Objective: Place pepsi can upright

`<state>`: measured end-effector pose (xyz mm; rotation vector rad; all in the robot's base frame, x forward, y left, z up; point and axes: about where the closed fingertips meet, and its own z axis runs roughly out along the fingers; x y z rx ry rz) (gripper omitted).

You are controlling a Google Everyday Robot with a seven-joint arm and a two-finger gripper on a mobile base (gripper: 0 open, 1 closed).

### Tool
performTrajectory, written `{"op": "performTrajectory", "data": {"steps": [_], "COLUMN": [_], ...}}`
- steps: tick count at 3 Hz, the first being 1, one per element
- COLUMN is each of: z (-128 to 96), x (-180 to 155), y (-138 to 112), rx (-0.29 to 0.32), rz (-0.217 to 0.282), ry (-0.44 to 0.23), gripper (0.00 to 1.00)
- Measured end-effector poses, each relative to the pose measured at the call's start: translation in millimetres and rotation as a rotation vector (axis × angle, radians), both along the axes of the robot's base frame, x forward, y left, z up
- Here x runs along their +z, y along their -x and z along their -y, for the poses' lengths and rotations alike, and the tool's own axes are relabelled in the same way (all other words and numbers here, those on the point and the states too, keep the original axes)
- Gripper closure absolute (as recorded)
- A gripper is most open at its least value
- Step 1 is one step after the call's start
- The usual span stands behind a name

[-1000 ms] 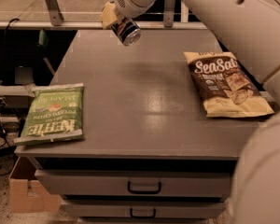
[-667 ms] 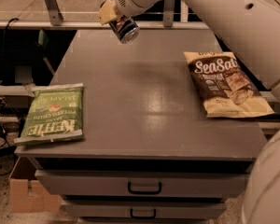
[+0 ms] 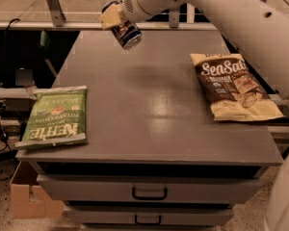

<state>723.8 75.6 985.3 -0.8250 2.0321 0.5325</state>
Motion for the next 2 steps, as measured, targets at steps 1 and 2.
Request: {"op": "performTrajectory", "data": {"steps": [1,2], "z": [-1.0,5.8], "x": [-23.4,-44.9], "y": [30.8,56.0], "rx": [0.034,0.066], "rz": [-0.021,-0.013], "ry": [-0.091,-0.177], "gripper": [1.0,1.0]}}
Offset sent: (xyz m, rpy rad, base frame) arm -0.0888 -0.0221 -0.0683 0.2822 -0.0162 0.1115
